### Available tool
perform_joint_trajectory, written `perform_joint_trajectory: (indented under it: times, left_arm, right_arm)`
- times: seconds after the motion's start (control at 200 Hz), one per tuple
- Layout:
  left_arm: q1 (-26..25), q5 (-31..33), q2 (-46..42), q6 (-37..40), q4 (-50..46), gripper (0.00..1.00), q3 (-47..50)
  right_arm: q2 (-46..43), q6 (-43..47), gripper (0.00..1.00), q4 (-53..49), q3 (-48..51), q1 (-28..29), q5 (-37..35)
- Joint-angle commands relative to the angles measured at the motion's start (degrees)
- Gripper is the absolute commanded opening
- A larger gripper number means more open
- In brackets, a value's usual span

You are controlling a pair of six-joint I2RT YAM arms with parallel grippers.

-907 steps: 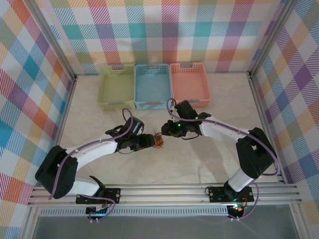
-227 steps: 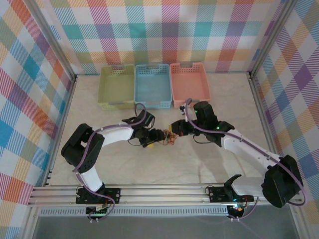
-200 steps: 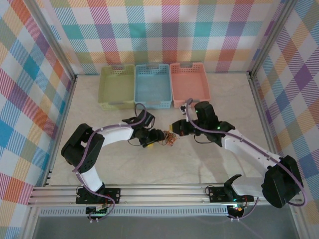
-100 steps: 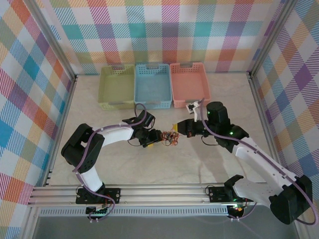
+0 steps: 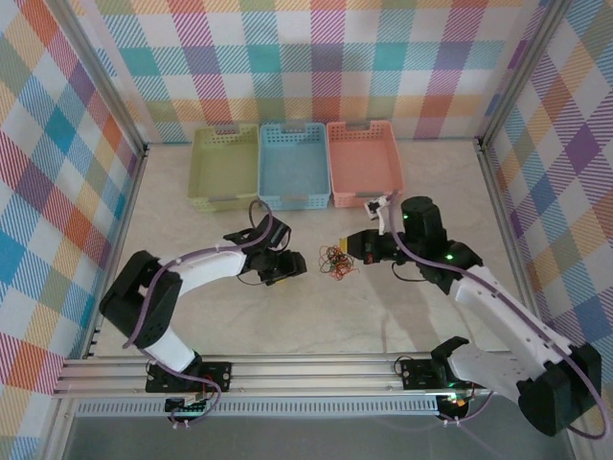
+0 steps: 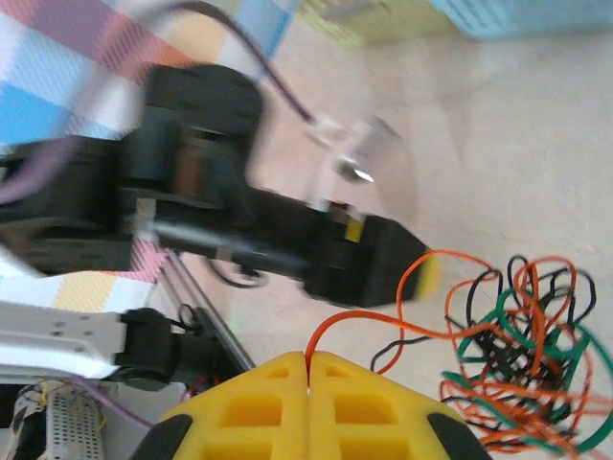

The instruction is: Untangle the cables

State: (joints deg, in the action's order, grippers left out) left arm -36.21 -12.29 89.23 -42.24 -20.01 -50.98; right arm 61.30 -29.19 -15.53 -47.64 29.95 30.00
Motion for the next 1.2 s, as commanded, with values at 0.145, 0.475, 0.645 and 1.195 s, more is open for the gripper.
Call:
perform_joint_trajectory:
  times: [0.145, 0.475, 0.645, 1.195]
  left_arm:
    - [-0.3, -0.8, -14.5, 5.8, 0.1, 0.61, 4.7]
    - [-5.9, -3.4, -8.3, 9.7, 3.4, 0.63, -1.0]
    - [-10.1, -2.8, -4.0, 15.8, 1.2, 0.64, -7.3]
    - [-12.1, -0.8, 6.6, 23.8, -0.1, 0.55, -14.8]
  right_arm:
    - [13.2, -1.9, 0.0, 5.2, 3.0, -0.2, 0.2]
    - [16.2, -2.9, 0.0, 7.3, 3.2, -0.5, -2.8]
    - [15.8, -3.9, 0.0, 8.2, 4.3, -1.5, -2.9]
    - [15.3, -6.4, 0.0, 8.4, 3.6, -3.0, 2.8]
